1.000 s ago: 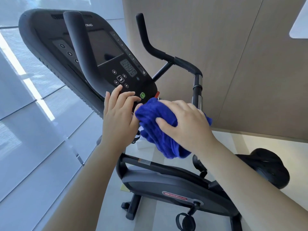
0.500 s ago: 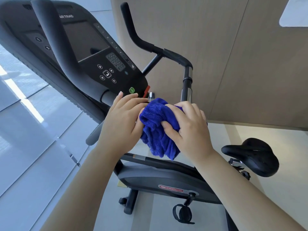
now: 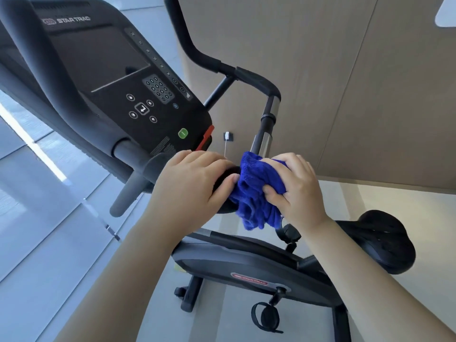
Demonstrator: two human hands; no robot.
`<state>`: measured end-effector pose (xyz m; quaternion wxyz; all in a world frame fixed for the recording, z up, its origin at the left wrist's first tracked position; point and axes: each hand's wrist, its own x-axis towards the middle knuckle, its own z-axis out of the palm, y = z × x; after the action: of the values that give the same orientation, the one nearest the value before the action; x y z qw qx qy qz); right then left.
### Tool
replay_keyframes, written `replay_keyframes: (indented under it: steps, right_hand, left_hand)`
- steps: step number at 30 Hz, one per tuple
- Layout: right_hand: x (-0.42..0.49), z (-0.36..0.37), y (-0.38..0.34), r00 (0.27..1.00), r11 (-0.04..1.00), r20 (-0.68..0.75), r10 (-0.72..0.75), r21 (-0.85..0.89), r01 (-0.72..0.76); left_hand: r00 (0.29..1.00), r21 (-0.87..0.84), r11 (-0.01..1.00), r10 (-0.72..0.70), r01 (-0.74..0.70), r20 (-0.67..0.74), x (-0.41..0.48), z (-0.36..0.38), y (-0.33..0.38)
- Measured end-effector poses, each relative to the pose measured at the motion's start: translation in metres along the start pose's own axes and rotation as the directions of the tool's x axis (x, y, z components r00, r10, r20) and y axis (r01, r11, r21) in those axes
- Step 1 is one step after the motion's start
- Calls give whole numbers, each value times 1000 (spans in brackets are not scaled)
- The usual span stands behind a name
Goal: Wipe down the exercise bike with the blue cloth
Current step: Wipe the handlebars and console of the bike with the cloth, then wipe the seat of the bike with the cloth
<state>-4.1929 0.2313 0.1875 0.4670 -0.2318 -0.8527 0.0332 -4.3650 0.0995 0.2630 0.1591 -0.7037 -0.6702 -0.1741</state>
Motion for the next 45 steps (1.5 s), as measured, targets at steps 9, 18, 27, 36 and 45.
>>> replay_keyframes:
  steps: [9,18,27,36,45]
  right_hand:
    - [56,20,76,958,965,136,252,34,-259]
    - [35,4,72,981,984,126,-150,120,135]
    - [0,-29,131,965,986,208,-159,92,142]
    - [-93,-81,230,897,989,443,-3,-129,67]
    - [-171,-59,288,748,934,612,257,-356,-29]
  left_hand:
    - [961,141,952,-275,271,13,18,14,33]
    - [880,93,877,-474,471,13,43,26,80]
    - [840,7,840,-543,543,16,75,72,139]
    - [810,-330,742,-498,583,311,86,189,213]
    - [759,-399,677,-383,618,526,93,309,230]
